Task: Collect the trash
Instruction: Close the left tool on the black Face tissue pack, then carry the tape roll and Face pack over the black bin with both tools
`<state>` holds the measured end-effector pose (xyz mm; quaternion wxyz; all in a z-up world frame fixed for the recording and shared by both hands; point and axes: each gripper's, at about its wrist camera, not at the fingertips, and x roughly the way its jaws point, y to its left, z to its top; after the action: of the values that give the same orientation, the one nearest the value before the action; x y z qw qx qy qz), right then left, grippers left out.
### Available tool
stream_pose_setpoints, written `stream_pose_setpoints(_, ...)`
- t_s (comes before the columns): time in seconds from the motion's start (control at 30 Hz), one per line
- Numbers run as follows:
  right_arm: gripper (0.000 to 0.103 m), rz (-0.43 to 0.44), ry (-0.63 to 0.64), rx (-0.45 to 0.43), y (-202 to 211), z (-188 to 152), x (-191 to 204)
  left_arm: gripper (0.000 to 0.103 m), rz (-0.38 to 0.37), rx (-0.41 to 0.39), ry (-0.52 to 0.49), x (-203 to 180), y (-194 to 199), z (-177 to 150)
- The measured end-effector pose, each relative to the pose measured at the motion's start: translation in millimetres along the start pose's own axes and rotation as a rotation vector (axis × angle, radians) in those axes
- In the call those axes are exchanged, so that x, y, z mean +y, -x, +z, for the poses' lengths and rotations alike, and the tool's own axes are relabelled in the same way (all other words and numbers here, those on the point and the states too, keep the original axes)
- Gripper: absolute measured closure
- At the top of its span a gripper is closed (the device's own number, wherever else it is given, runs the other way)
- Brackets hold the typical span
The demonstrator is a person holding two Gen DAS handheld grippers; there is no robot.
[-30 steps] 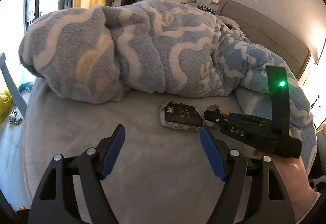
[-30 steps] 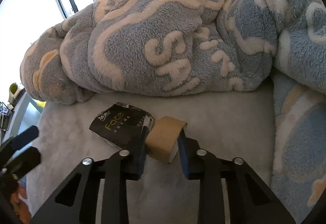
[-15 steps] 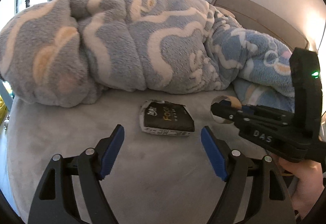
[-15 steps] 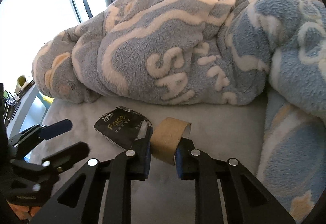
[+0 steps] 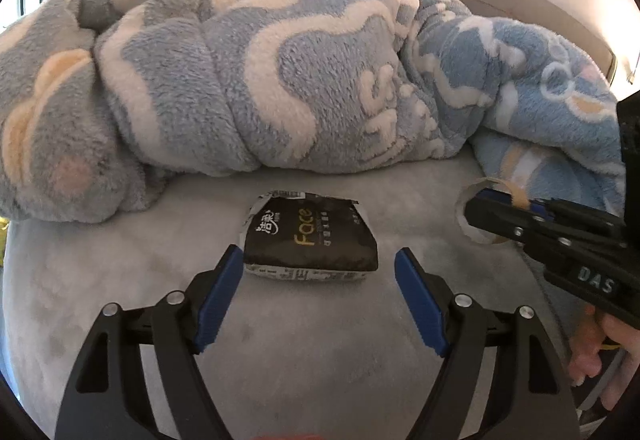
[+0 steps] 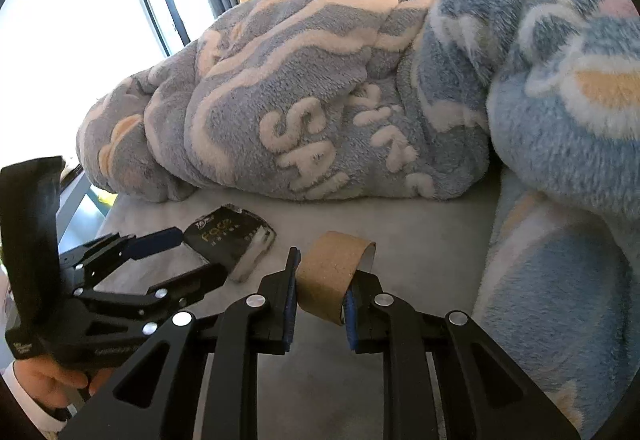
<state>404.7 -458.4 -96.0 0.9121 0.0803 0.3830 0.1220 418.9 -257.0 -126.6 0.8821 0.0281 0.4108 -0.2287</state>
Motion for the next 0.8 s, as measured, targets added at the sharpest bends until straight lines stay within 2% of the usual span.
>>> stream_pose_setpoints(0.3, 0.084, 0.030, 0.006, -0.015, 4.3, -2.0, 2.9, 0.021, 0.046, 0.018, 0.003, -0.9, -19.2, 5.3)
stream_pose_setpoints(0.37, 0.084, 0.036, 0.007, -0.016, 6.2, -2.2, 2.8, 0.018, 0.043, 0.023, 0.007, -1.0, -23.9, 6.3)
stream_pose_setpoints(0.53, 0.084, 0.046, 0.008, -0.017, 10.3, -2.7, 1.5, 0.018, 0.035, 0.032, 0.028, 1.7, -32.4, 6.3)
stream_pose_setpoints(0.57, 0.084, 0.046, 0.009, -0.014, 9.9, -3.1, 1.1, 0.019, 0.031, 0.033, 0.033, 2.9, -33.9, 5.8)
stream_pose_setpoints(0.63, 0.088, 0.049, 0.011, -0.005, 7.9, -3.6, 1.3, 0.028, 0.037, 0.033, 0.046, 5.9, -35.0, 4.1)
stream_pose_setpoints(0.8, 0.091, 0.062, 0.001, -0.008, 5.8, -1.0, 2.8, 0.033, 0.024, 0.015, 0.070, 12.5, -30.0, 2.9)
